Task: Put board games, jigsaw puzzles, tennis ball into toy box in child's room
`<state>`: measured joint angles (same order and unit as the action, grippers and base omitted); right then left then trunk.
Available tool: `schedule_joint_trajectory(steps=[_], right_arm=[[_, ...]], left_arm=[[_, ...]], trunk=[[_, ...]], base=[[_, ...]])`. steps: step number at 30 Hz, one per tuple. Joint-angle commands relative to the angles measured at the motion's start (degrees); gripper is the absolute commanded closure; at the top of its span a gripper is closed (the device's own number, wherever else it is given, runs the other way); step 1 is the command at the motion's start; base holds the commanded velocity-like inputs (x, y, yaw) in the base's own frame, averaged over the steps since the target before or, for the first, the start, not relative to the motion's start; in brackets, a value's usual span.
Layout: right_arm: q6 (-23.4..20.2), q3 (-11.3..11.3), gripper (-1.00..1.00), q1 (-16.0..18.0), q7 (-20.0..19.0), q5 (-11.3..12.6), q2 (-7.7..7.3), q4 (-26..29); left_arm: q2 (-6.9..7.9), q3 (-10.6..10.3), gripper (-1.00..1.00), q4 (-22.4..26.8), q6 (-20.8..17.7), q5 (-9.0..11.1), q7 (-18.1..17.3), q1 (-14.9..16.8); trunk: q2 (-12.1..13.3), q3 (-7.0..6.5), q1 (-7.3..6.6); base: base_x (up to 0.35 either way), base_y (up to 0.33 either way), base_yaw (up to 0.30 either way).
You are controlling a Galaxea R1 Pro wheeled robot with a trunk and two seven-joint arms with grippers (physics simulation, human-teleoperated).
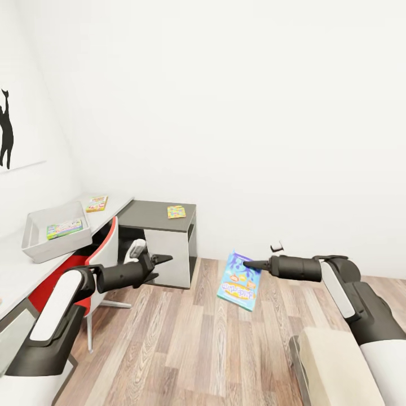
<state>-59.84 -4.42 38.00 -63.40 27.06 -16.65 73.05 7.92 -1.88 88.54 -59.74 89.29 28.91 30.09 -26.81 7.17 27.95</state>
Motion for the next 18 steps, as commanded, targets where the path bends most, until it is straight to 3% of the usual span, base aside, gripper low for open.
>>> schedule_joint_trajectory(steps=[1, 8, 11, 12, 17, 18], right_arm=[[-0.16, -0.53, 1.0, 0.08, -0.57, -0.01, -0.1, 0.01], [-0.16, -2.42, 1.0, 0.37, -2.79, 0.0, -0.24, 0.06], [-0.16, -3.69, 1.0, 0.52, -5.5, -0.03, -0.28, 0.04], [-0.16, -3.69, 1.0, 0.52, -5.5, -0.03, -0.28, 0.04], [-0.16, -5.1, 1.0, 0.63, -8.6, -0.16, -0.24, 0.01], [-0.16, -5.1, 1.0, 0.63, -8.6, -0.16, -0.24, 0.01]], left_arm=[[0.04, -0.5, -1.0, 0.08, -0.02, 0.55, 0.57, 0.09], [0.09, -3.78, -1.0, 0.34, -0.02, 0.49, 0.17, 0.54], [0.25, -6.48, -1.0, 0.42, -0.02, 0.45, -0.41, 1.11], [0.25, -6.48, -1.0, 0.42, -0.02, 0.45, -0.41, 1.11], [1.25, -11.4, -1.0, 0.76, -0.02, 0.39, -1.11, 1.76], [1.25, -11.4, -1.0, 0.76, -0.02, 0.39, -1.11, 1.76]], trunk=[[-0.12, 0.12, 0.03], [-0.12, 0.12, 0.03], [-0.12, 0.12, 0.03], [-0.12, 0.12, 0.03], [-0.12, 0.12, 0.03], [-0.12, 0.12, 0.03]], base=[[0.0, 0.0, 0.0], [0.0, 0.0, 0.0], [0.0, 0.0, 0.0], [0.0, 0.0, 0.0], [0.0, 0.0, 0.0], [0.0, 0.0, 0.0]])
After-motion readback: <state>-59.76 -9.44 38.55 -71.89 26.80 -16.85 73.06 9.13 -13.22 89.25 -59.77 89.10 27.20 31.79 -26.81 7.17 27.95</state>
